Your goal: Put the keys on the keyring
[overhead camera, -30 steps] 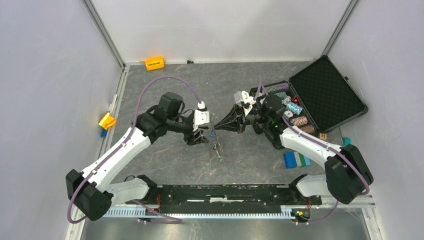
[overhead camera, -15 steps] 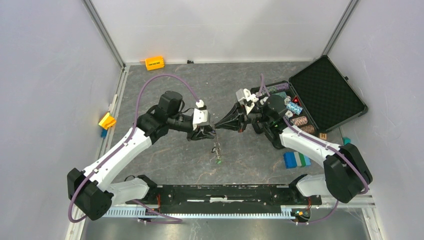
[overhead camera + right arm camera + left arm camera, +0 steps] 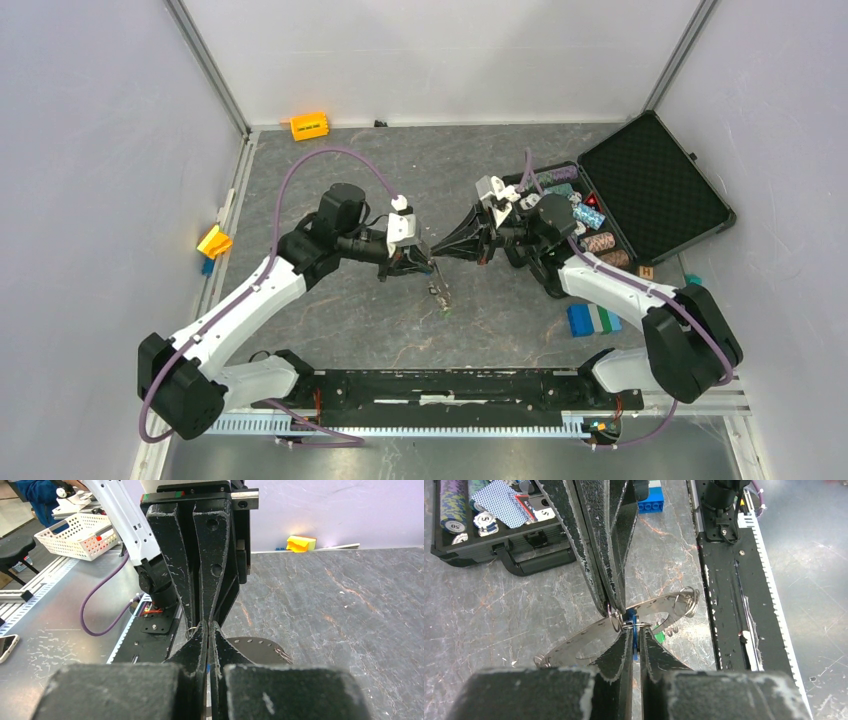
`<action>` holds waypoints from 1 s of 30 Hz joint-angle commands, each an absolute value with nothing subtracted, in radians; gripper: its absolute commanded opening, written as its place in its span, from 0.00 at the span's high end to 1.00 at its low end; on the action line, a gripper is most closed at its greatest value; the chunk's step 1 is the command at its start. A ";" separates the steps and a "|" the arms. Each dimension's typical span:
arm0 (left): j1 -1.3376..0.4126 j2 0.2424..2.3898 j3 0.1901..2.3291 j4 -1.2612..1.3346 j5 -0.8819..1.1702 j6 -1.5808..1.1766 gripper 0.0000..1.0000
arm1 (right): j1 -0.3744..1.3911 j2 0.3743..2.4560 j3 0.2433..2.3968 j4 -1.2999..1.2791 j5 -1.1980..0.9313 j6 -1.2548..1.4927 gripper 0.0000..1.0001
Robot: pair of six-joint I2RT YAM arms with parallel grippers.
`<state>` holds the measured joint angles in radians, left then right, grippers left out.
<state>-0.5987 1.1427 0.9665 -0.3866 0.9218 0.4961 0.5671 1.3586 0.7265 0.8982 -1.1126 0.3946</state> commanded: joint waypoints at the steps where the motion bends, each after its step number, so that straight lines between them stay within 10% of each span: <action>1: -0.596 1.153 0.945 -0.276 0.962 0.399 0.98 | 0.563 1.365 0.719 1.048 -1.074 0.467 1.00; 30: -0.610 1.264 0.942 -0.051 0.929 0.228 0.94 | 0.561 1.365 0.607 1.211 -0.985 0.530 1.00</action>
<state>-0.5968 1.2476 0.9371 -0.1638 0.9085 0.2737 0.5507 1.3724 0.6144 1.1336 -0.9886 0.5217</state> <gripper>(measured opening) 0.105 0.006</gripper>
